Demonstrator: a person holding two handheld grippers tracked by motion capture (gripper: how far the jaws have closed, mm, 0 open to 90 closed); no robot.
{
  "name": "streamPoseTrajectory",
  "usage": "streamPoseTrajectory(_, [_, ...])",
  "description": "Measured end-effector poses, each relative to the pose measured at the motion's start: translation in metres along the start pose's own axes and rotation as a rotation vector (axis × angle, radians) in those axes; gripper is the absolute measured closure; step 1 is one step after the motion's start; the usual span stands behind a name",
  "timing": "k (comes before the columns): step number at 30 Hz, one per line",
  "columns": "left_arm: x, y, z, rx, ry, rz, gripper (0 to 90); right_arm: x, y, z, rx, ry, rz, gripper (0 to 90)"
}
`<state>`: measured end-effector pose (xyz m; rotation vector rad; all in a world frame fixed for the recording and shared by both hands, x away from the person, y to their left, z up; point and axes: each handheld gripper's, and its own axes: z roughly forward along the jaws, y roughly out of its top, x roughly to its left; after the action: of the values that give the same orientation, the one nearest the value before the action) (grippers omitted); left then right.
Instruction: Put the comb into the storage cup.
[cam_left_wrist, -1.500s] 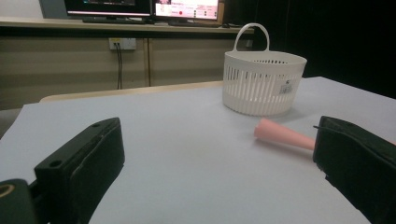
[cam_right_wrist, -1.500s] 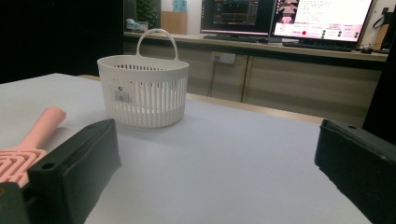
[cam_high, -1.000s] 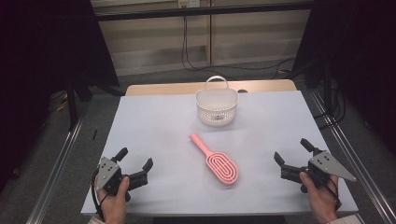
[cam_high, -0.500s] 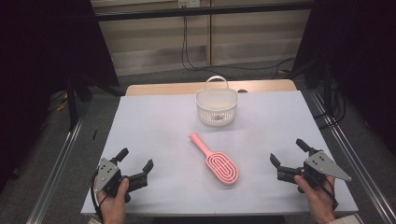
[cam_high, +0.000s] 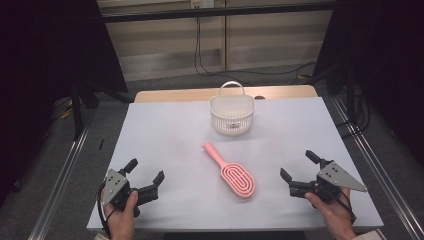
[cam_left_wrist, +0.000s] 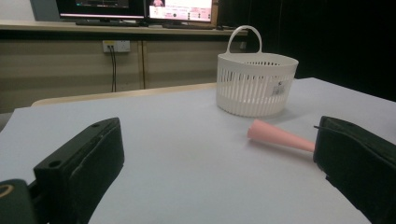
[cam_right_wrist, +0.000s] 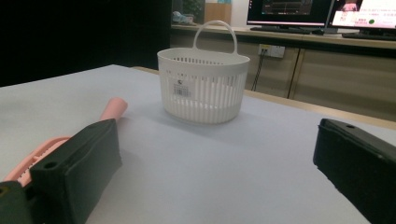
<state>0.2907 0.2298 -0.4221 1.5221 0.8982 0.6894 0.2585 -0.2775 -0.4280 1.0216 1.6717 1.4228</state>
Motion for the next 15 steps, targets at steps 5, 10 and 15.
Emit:
streamPoseTrajectory(5, [0.0,0.0,0.0,-0.001,0.0,0.003,2.0,0.009,0.002,0.005,0.003,0.034,-0.031,0.2])
streamPoseTrajectory(10, [0.0,-0.001,0.0,0.006,0.002,0.004,2.0,0.015,0.006,0.01,0.019,0.072,-0.032,0.1])
streamPoseTrajectory(15, [0.0,-0.001,0.0,0.004,0.003,0.006,2.0,0.02,0.008,0.016,0.021,0.1,-0.021,0.1])
